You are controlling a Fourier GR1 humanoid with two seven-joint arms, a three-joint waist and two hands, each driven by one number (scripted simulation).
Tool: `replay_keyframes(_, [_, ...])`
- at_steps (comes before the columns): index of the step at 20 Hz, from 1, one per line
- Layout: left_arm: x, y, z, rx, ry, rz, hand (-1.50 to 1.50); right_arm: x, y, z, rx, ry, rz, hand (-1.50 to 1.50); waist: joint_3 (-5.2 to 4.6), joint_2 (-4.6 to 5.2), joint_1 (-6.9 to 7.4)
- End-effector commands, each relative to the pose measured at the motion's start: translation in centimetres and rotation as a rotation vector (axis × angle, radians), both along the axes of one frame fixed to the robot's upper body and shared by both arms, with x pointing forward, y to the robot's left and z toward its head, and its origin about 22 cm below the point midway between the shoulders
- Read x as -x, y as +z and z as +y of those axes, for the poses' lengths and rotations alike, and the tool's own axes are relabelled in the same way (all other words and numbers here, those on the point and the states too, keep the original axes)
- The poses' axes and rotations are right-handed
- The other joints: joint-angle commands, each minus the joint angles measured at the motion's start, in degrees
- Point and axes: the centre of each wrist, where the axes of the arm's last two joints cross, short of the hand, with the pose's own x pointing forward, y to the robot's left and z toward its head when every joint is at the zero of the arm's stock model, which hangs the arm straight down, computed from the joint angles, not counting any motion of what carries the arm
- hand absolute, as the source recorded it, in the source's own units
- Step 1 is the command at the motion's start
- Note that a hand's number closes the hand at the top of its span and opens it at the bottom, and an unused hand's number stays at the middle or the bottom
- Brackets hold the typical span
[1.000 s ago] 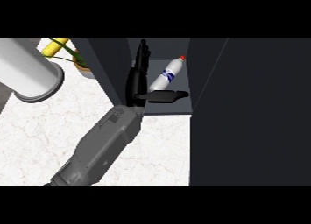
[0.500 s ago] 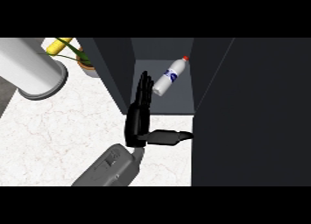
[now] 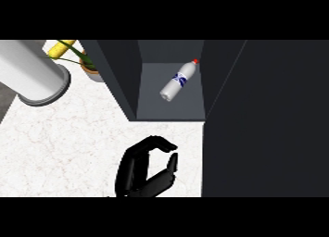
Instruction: Pick up the bottled water, place it into the cabinet and close the cabinet
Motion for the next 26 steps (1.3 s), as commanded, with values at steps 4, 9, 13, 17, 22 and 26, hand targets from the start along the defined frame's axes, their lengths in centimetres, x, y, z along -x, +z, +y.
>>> replay_keyframes(4, [3.3,-0.2,4.4,-0.041,-0.008,-0.010,1.50,0.7,2.8,2.7,0.084,0.129,-0.018,1.50,0.00,0.16,-0.34])
replay_keyframes(9, [4.4,0.5,9.7,-0.076,0.000,-0.007,1.50,0.3,3.3,4.4,0.139,0.283,0.014,1.50,-0.15,0.06,0.57])
replay_keyframes(13, [4.1,2.3,12.9,-0.094,0.017,-0.034,1.50,0.1,3.8,4.5,0.165,0.373,-0.007,1.50,-0.14,-0.07,0.06])
replay_keyframes(17, [5.4,3.0,14.3,-0.059,0.040,-0.042,-1.50,0.8,5.0,6.2,0.138,0.381,-0.078,1.50,-0.33,-0.43,-0.42])
replay_keyframes(22, [5.5,4.5,17.6,-0.041,0.078,-0.054,-1.50,0.5,4.7,6.6,0.146,0.471,-0.061,1.50,-0.37,-0.50,-0.41])
replay_keyframes(26, [5.8,5.8,19.6,-0.088,0.093,-0.080,-1.50,0.2,4.8,7.4,0.162,0.525,-0.053,1.50,-0.59,-0.93,0.19])
